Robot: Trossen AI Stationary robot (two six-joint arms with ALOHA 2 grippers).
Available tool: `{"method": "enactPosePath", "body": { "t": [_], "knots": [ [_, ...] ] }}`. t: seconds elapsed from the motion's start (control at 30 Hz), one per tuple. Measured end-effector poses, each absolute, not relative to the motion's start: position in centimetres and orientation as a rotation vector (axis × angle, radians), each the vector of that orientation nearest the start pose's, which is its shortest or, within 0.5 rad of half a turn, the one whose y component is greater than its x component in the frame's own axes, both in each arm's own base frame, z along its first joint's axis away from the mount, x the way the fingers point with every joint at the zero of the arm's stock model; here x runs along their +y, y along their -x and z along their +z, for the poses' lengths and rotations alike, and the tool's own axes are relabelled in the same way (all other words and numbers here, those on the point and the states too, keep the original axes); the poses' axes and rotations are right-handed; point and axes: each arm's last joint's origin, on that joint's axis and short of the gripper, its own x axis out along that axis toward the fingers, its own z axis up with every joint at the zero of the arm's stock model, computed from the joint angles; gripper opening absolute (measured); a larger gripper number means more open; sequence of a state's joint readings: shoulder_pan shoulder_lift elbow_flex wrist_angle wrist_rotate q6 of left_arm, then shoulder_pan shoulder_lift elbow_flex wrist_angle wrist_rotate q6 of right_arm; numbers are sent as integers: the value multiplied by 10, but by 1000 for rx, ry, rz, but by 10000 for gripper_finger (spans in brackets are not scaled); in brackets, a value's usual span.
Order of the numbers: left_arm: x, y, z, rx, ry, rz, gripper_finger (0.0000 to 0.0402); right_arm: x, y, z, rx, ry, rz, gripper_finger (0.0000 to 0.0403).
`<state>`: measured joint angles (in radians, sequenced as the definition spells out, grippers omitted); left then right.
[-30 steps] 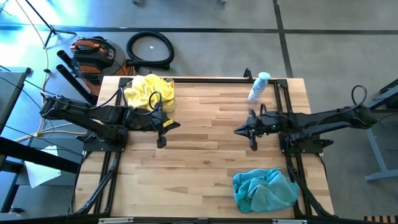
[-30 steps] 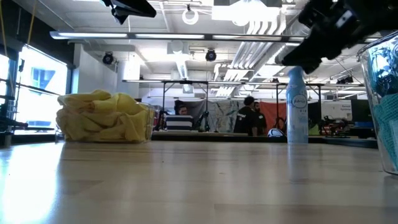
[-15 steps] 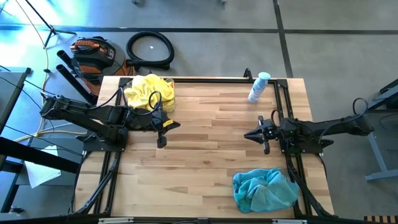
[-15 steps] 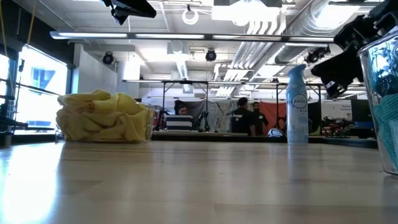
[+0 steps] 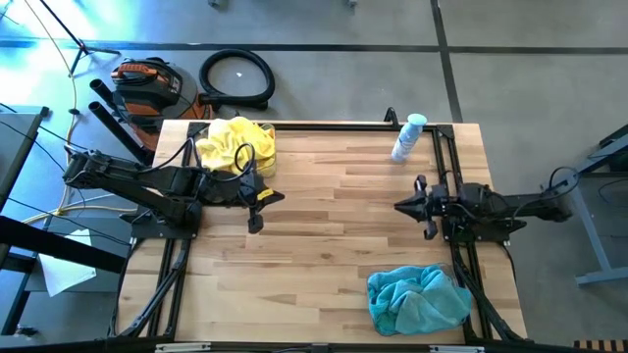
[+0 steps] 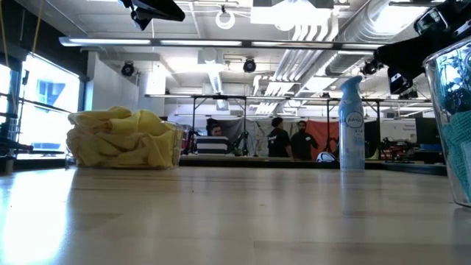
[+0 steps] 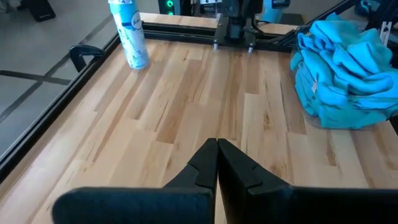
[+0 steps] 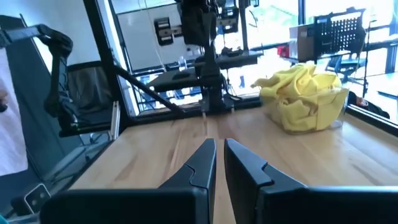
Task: Sort microfiber towel by color & place in baskets
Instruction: Return to Home Position
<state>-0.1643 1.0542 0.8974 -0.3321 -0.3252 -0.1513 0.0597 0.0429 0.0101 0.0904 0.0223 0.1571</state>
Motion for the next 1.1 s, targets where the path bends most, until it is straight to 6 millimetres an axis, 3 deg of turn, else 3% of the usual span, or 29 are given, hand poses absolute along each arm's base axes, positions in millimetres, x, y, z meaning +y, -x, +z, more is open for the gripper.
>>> {"method": "enactPosePath", "body": {
  "t": [0.3,0.6,1.1],
  "knots": [
    [-28,-224,309,460,35,194,0,6,-97,168,-20,-162,55,30],
    [-28,-224,309,460,35,193,0,6,-100,165,21,68,71,30],
    [-28,-224,309,461,36,183,0,7,-106,155,136,1,70,30]
  ]
}}
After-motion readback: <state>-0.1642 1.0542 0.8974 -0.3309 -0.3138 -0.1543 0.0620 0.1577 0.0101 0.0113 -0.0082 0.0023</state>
